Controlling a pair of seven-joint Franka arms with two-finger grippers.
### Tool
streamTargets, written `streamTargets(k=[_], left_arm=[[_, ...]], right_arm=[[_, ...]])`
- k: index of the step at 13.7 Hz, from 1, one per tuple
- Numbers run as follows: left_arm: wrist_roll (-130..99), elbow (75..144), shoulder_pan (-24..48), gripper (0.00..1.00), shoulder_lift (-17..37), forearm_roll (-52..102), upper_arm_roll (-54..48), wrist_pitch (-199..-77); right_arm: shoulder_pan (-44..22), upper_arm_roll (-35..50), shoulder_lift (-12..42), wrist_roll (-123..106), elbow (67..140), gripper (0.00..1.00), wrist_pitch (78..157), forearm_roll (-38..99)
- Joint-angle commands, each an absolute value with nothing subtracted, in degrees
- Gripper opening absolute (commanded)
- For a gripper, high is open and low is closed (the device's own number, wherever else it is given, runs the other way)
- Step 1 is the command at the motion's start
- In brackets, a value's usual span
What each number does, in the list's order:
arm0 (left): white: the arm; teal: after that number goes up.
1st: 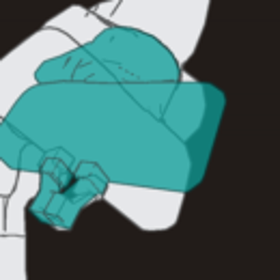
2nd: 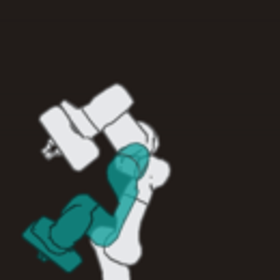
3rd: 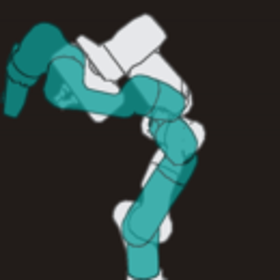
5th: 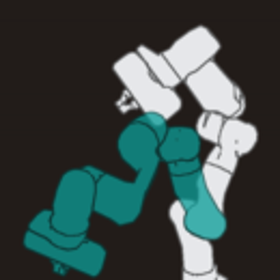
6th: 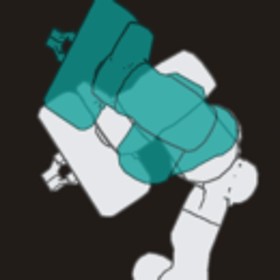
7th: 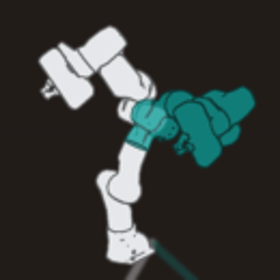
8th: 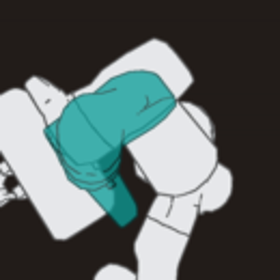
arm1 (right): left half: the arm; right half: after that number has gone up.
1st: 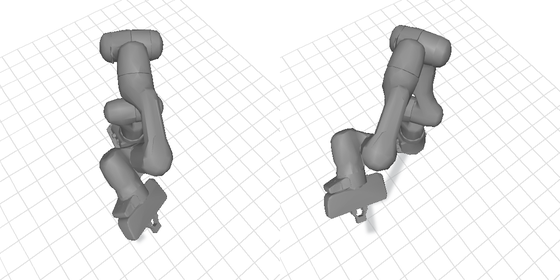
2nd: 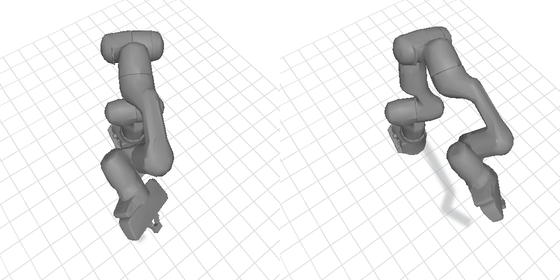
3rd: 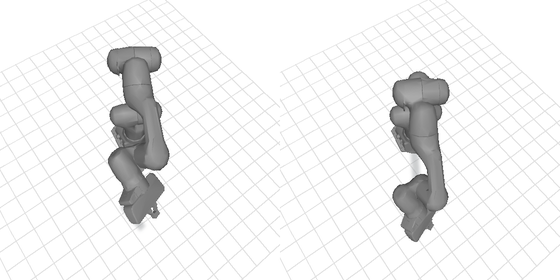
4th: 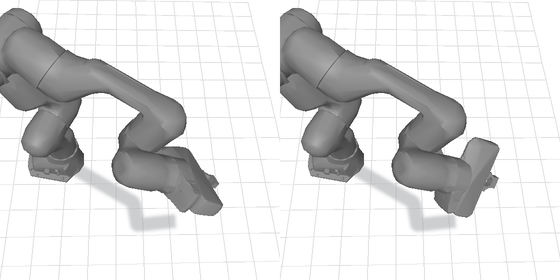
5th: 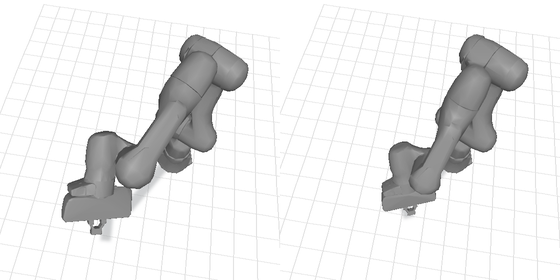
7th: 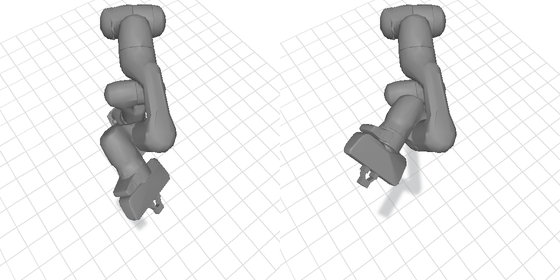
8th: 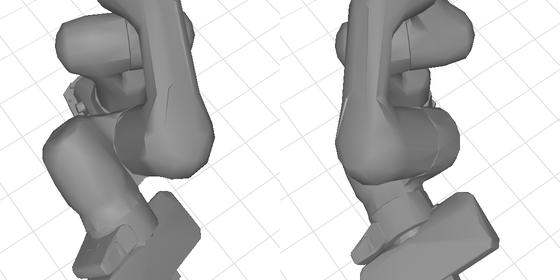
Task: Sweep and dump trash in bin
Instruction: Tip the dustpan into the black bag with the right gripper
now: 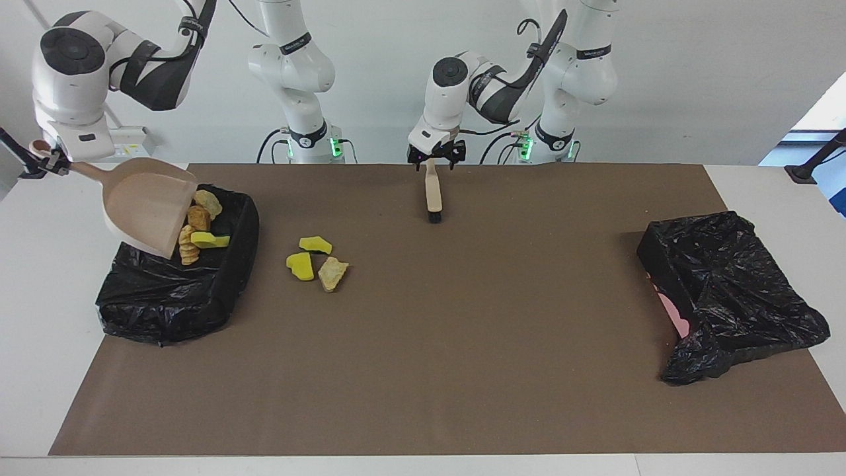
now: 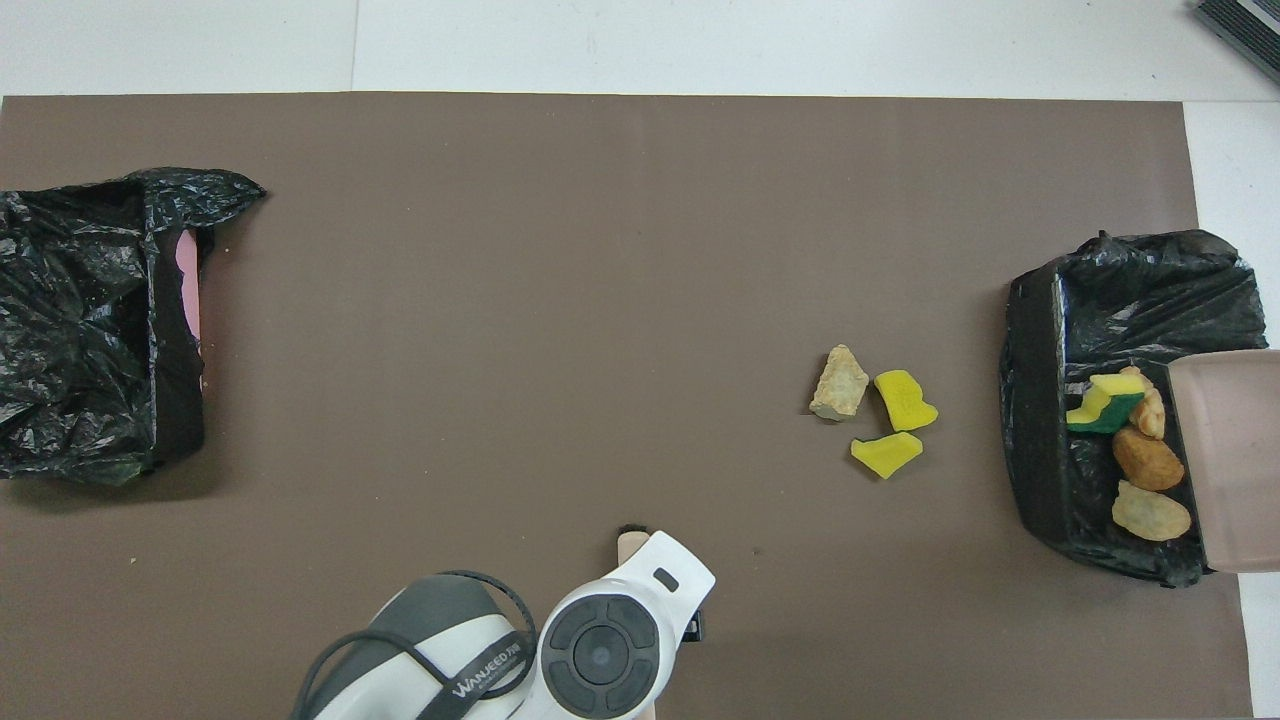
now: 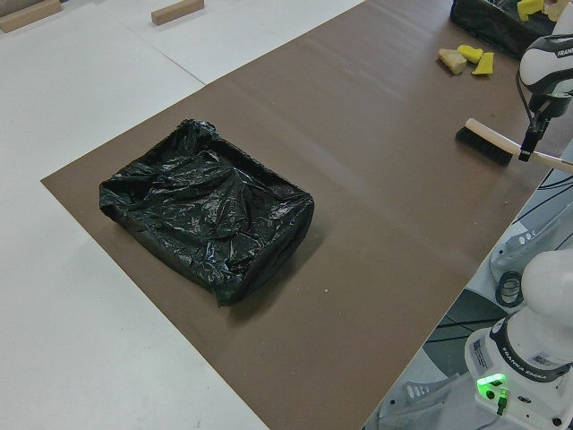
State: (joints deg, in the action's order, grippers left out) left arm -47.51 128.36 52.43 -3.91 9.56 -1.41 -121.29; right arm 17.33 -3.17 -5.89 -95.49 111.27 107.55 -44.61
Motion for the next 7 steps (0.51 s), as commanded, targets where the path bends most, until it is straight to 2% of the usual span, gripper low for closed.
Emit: streamTargets(k=[1, 3, 7], left_arm=[[-43.3, 123.1, 48.1, 1.0, -3.4, 5.3, -1.7, -117.4], [-39.0, 119.4, 44.4, 1.0, -3.6, 4.5, -1.7, -114.9], [-27.5, 109.5, 35.3, 1.0, -4.0, 3.8, -1.6, -104.9]], right_arm=[[17.2, -2.9, -7.6, -98.4, 111.6, 0.0, 107.7, -48.0], [17.2, -2.9, -8.3, -101.5, 110.1, 0.0, 107.0, -48.0], [16.7, -2.4, -9.3, -103.2, 104.0, 0.0, 100.2, -46.4]])
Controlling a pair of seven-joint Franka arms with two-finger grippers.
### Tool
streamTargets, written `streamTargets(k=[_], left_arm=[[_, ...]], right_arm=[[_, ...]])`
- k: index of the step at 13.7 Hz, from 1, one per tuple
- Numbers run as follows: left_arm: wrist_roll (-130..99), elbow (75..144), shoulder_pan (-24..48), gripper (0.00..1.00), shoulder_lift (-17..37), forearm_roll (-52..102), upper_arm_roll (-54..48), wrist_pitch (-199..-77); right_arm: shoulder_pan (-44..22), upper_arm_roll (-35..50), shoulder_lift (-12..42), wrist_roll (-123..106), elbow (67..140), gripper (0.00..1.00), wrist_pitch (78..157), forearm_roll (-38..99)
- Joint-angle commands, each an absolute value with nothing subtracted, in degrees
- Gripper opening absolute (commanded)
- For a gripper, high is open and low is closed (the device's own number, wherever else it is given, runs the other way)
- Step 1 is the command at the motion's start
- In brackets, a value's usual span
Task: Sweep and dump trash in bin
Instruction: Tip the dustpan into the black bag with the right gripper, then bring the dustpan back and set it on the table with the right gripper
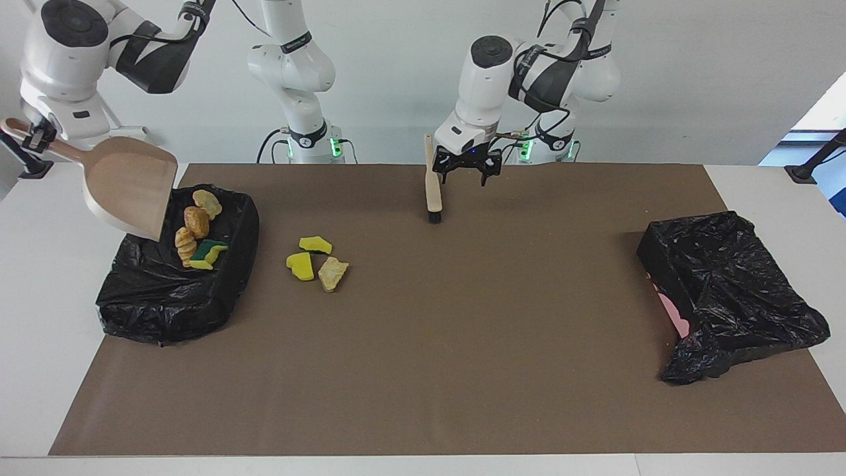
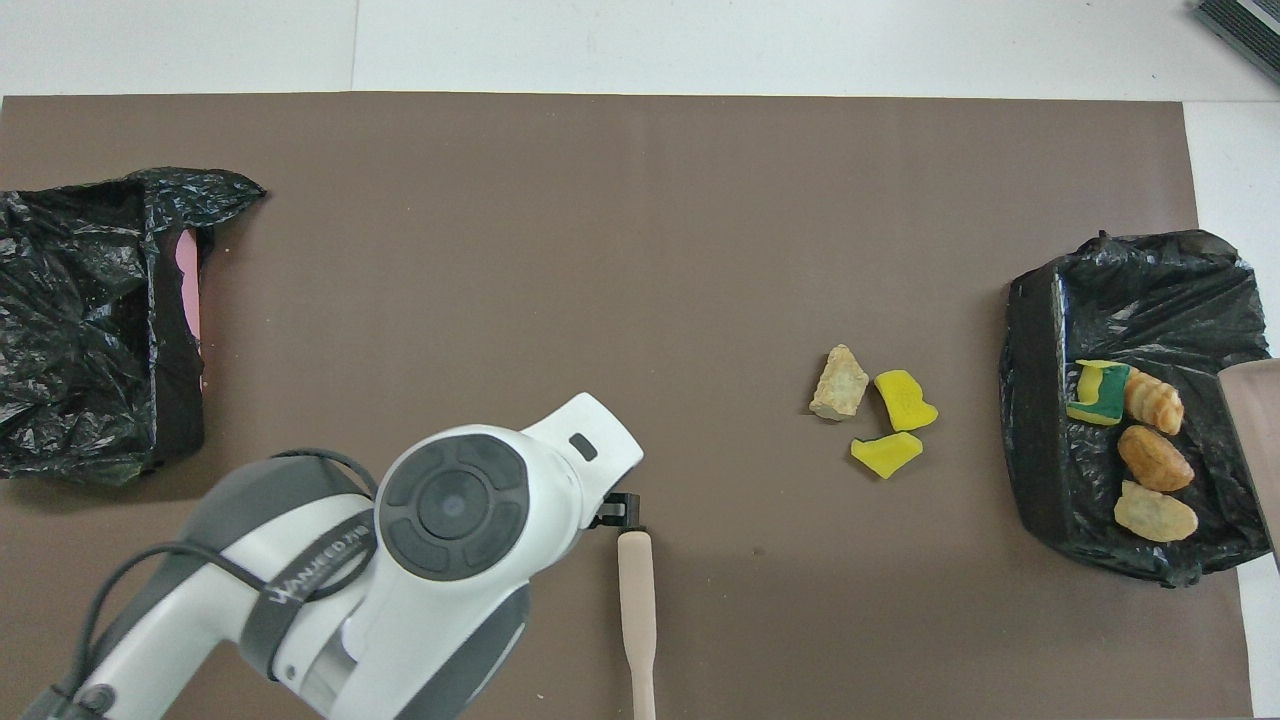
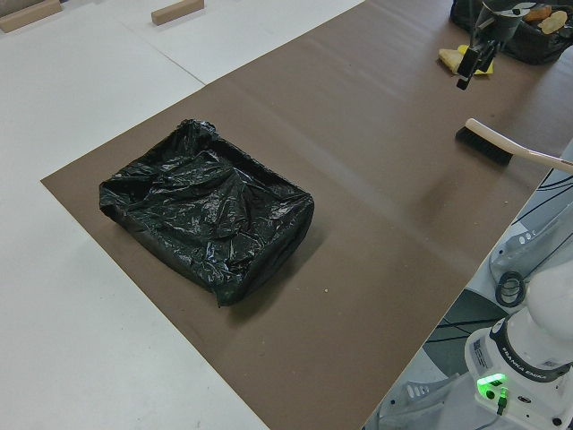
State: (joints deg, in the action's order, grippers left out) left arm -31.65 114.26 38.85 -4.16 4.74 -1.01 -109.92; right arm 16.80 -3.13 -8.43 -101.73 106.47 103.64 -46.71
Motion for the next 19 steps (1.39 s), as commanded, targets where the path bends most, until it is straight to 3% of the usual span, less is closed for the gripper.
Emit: streamTargets(k=[1, 6, 11, 16, 19], left_arm=[[-25.7, 107.3, 33.3, 1.0, -4.1, 3.8, -1.6, -102.9], [-16.1, 97.8, 26.4, 1.0, -4.3, 1.6, -1.4, -95.0], [-5.1, 87.9, 16.9, 1.0, -4.1, 0.0, -1.1, -84.2], [-3.6, 83.2, 13.3, 1.0, -3.4, 0.3, -0.9, -80.2], [-1.1, 82.3, 10.1, 1.0, -2.9, 0.9, -1.1, -80.1]], right_arm=[[16.5, -1.3, -10.2, -102.1, 103.6, 0.0, 98.5, -43.4], [14.6, 4.9, -12.9, -79.4, 103.8, 0.0, 89.3, -30.7], [10.4, 15.0, -12.5, -38.9, 105.2, 0.0, 87.4, -15.3], [-1.4, 15.1, -3.5, 4.2, 103.8, 0.0, 95.6, -6.9], [-7.6, 15.0, 6.2, 16.9, 99.4, 0.0, 101.2, -5.7]])
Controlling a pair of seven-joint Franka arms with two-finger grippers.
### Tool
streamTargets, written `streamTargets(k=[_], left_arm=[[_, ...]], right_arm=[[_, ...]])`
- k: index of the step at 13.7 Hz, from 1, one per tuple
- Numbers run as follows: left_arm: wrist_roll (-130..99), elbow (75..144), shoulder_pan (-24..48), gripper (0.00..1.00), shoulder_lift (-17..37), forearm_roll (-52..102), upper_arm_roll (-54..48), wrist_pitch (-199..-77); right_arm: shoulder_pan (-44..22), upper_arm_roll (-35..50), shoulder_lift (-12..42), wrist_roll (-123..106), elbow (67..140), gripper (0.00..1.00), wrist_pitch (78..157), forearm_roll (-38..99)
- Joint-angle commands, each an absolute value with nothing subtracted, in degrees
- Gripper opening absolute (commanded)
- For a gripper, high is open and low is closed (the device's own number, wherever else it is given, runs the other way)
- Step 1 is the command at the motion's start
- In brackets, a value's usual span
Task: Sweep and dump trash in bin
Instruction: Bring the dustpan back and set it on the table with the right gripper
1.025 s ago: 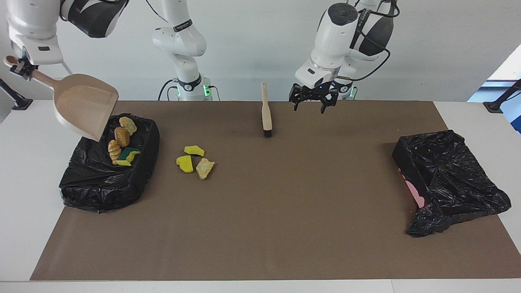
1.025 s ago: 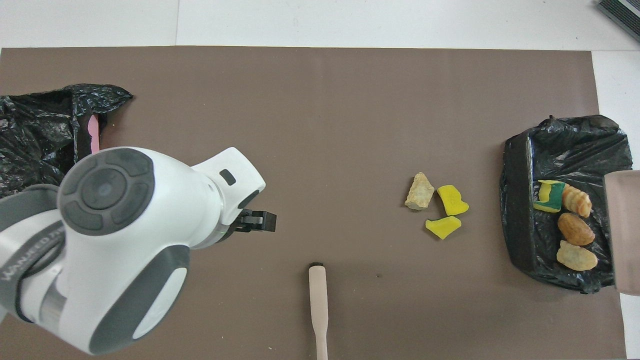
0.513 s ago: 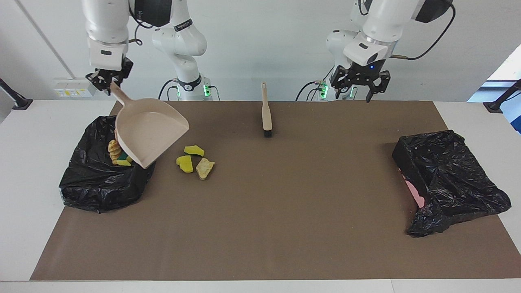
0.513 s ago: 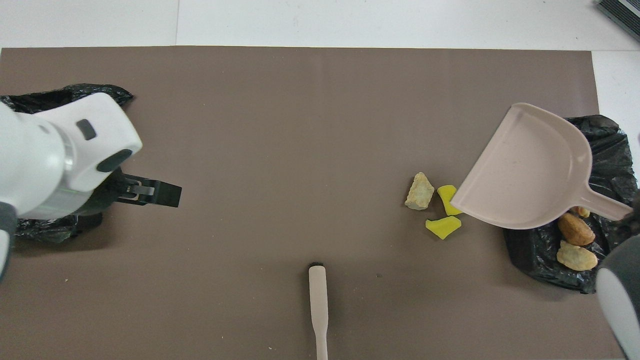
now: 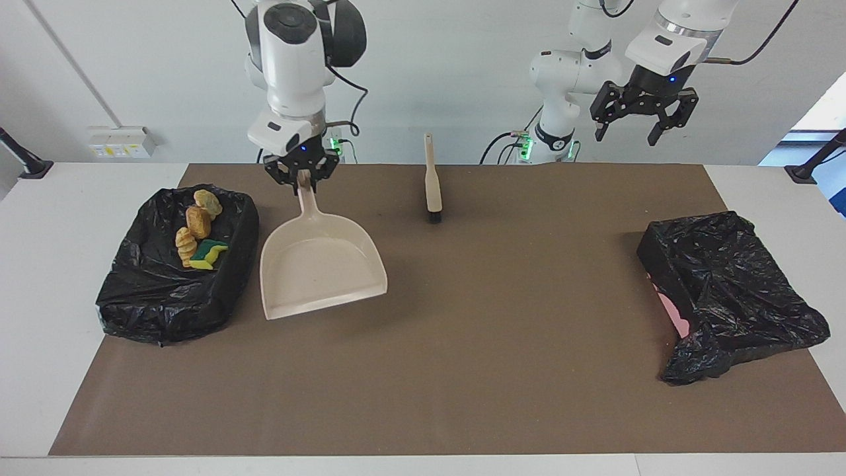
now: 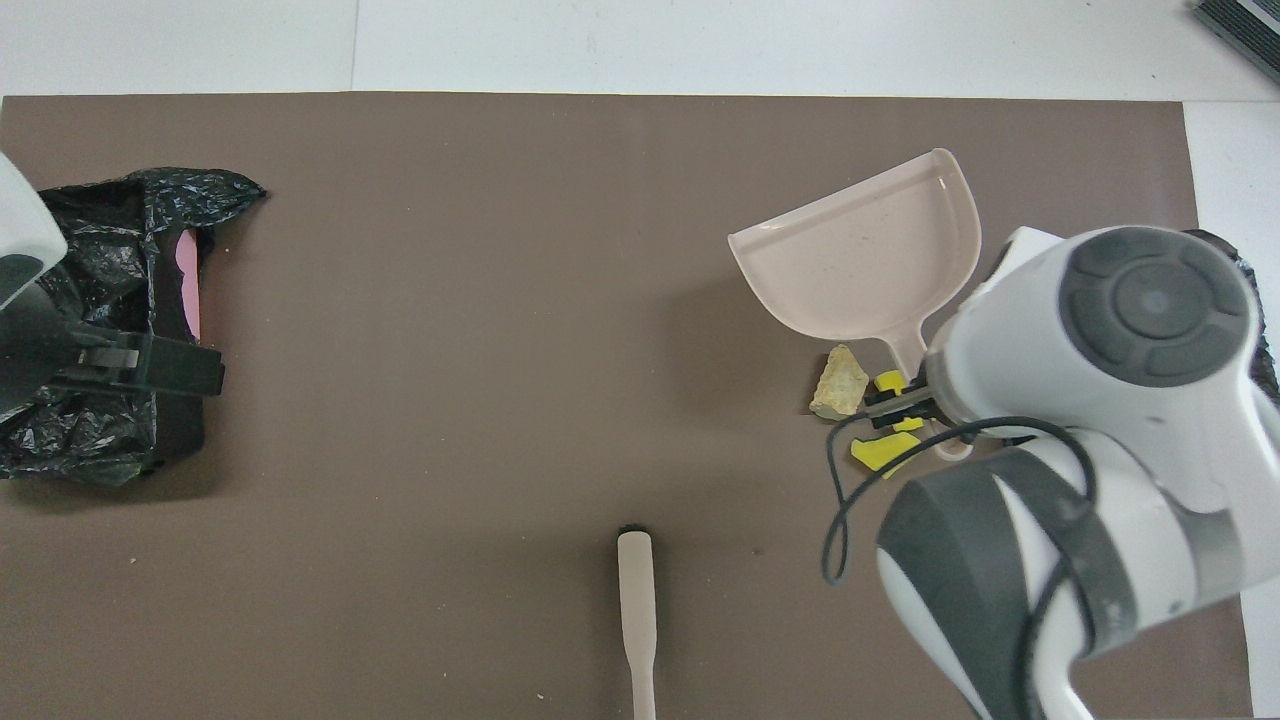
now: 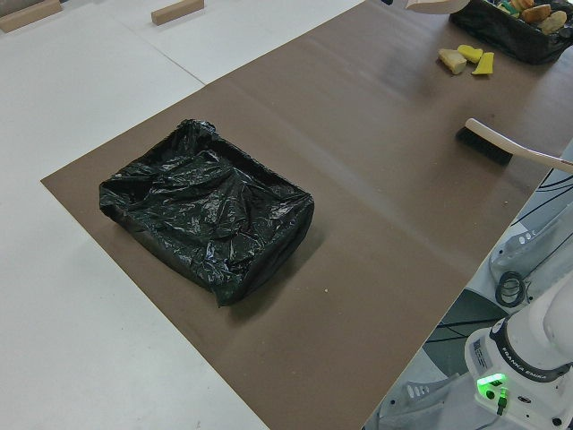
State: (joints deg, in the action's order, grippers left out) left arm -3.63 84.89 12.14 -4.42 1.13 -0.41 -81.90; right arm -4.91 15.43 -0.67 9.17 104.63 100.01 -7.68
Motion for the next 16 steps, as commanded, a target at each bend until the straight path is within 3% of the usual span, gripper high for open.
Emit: streamTargets(k=[1, 4, 9, 14, 16], left_arm=[[0.6, 81.1, 9.6, 1.0, -2.2, 0.9, -1.0, -79.4], [6.5, 80.1, 6.5, 1.0, -1.7, 0.6, -1.1, -77.5], [6.9, 75.6, 4.6, 1.0, 1.1, 0.4, -1.3, -74.9], [7.2, 78.4, 4.5, 1.0, -2.0, 0.6, -1.2, -75.7], [6.5, 78.6, 4.4, 1.0, -2.1, 0.5, -1.3, -75.3]], right_arm=[[-9.0, 15.1, 10.1, 21.8, 96.0, 0.0, 101.9, -5.1], [-14.3, 15.1, 18.1, 32.1, 90.1, 0.0, 106.5, -4.9], [-22.4, 14.9, 27.6, 41.1, 86.9, 0.0, 115.5, -5.8], [-23.2, 14.9, 29.3, 41.7, 87.5, 0.0, 120.1, -5.7], [-23.0, 15.0, 29.3, 41.8, 88.7, 0.24, 121.4, -5.0]])
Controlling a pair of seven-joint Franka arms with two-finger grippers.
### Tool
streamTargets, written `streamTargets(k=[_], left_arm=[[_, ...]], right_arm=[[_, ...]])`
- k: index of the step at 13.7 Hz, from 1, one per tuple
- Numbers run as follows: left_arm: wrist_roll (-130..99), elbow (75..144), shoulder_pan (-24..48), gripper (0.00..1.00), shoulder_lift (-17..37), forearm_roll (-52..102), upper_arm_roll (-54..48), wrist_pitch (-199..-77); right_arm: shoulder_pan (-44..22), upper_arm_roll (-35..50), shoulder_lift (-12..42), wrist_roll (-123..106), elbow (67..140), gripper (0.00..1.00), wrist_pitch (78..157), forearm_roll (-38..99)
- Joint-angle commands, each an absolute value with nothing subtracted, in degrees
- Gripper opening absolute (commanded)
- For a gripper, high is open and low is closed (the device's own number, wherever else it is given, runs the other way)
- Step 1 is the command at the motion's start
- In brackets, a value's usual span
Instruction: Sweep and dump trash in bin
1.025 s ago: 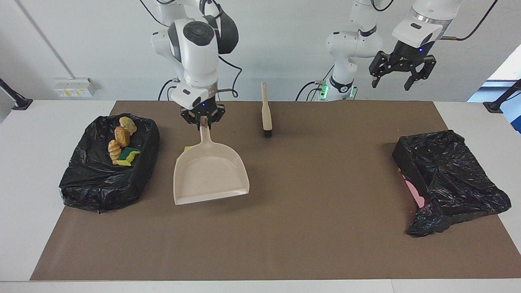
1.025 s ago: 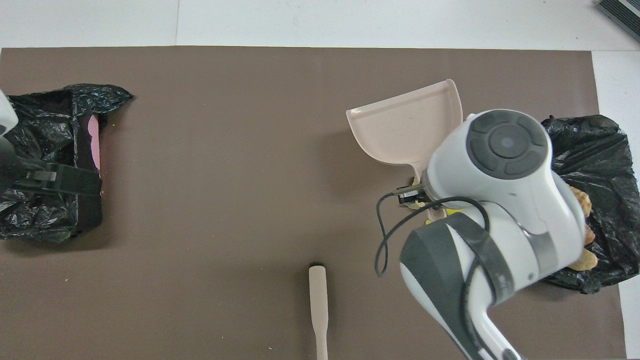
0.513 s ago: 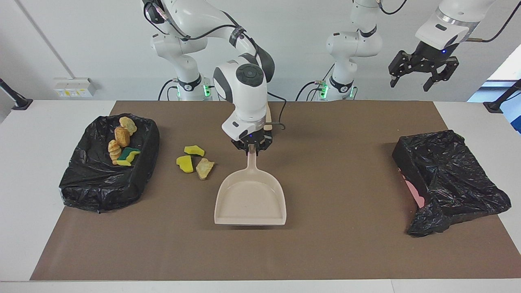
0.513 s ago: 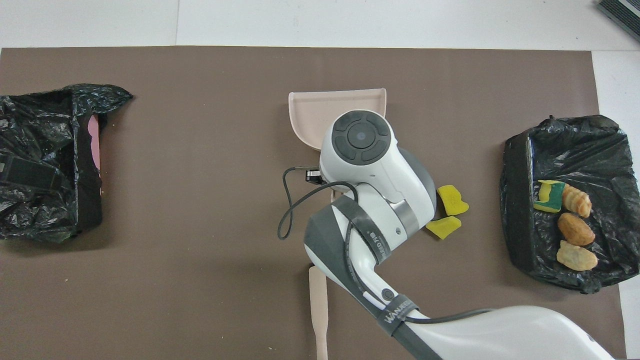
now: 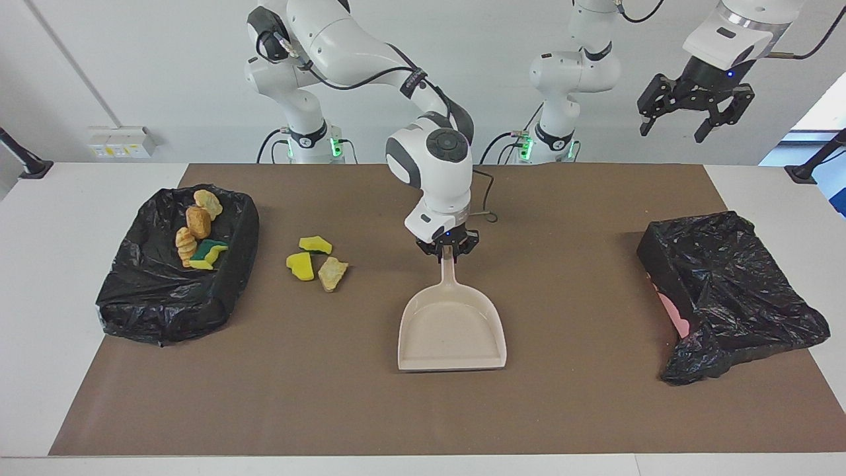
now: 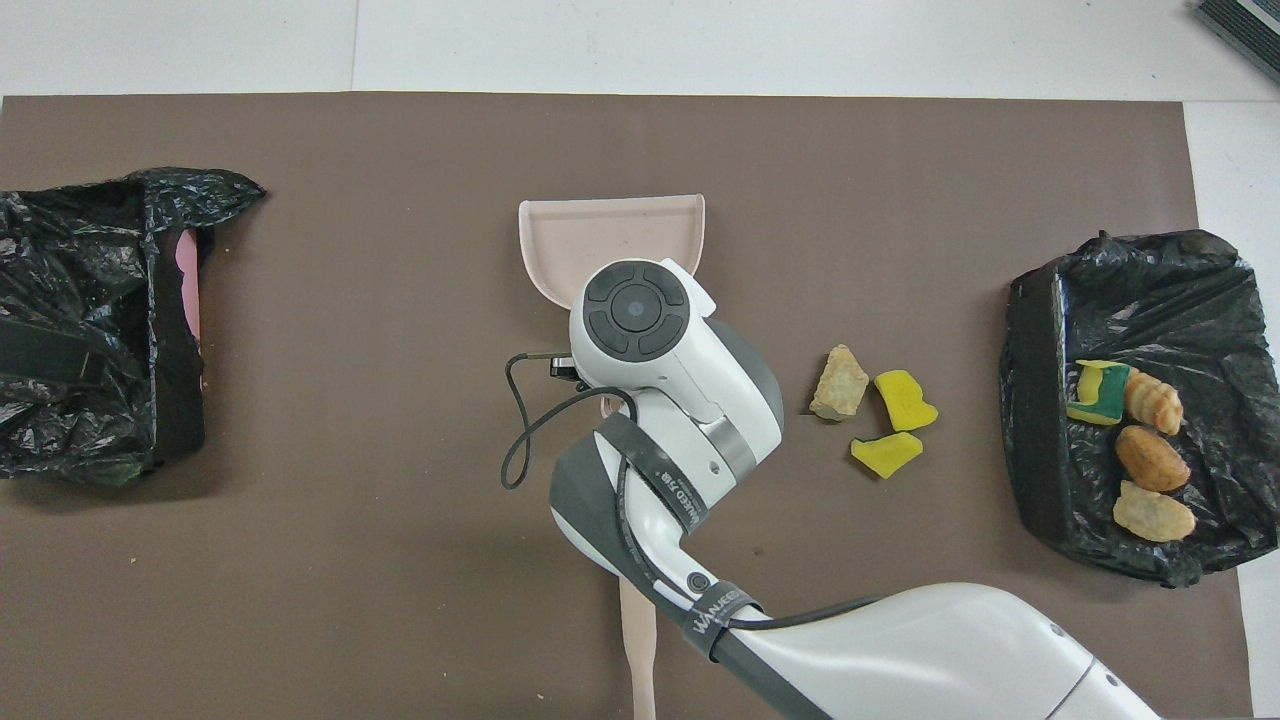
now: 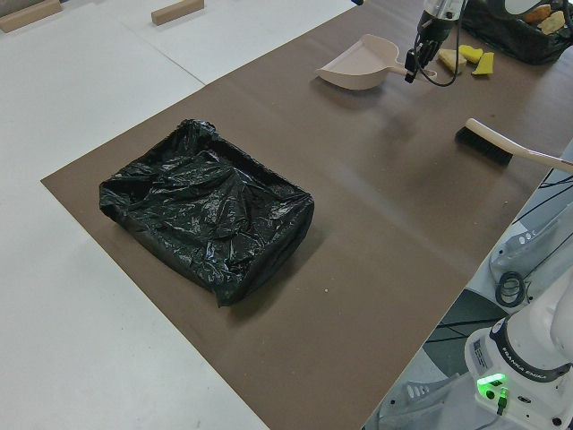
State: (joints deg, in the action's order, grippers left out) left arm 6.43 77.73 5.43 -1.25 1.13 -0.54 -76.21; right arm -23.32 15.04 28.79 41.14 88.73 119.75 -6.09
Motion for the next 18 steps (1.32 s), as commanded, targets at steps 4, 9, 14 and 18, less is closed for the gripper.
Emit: streamTargets(k=[4, 9, 14, 18], left_arm=[[6.7, 78.6, 4.5, 1.0, -2.1, 0.4, -1.4, -75.3], [6.6, 78.6, 4.6, 1.0, -2.1, 0.4, -1.5, -75.3], [6.7, 78.7, 4.8, 1.0, -2.2, 0.4, -1.5, -75.8], [6.8, 79.4, 5.2, 1.0, -1.6, 0.3, -1.5, -82.1]], right_arm=[[-22.5, 15.1, 28.0, 41.7, 94.0, 0.32, 127.2, -4.6], [-22.9, 15.0, 26.2, 41.6, 94.9, 1.0, 123.7, -5.2], [-23.1, 15.4, 13.9, 40.8, 99.2, 1.0, 112.6, -3.5], [-25.8, 15.6, 0.3, 40.4, 111.6, 1.0, 109.1, 2.5]])
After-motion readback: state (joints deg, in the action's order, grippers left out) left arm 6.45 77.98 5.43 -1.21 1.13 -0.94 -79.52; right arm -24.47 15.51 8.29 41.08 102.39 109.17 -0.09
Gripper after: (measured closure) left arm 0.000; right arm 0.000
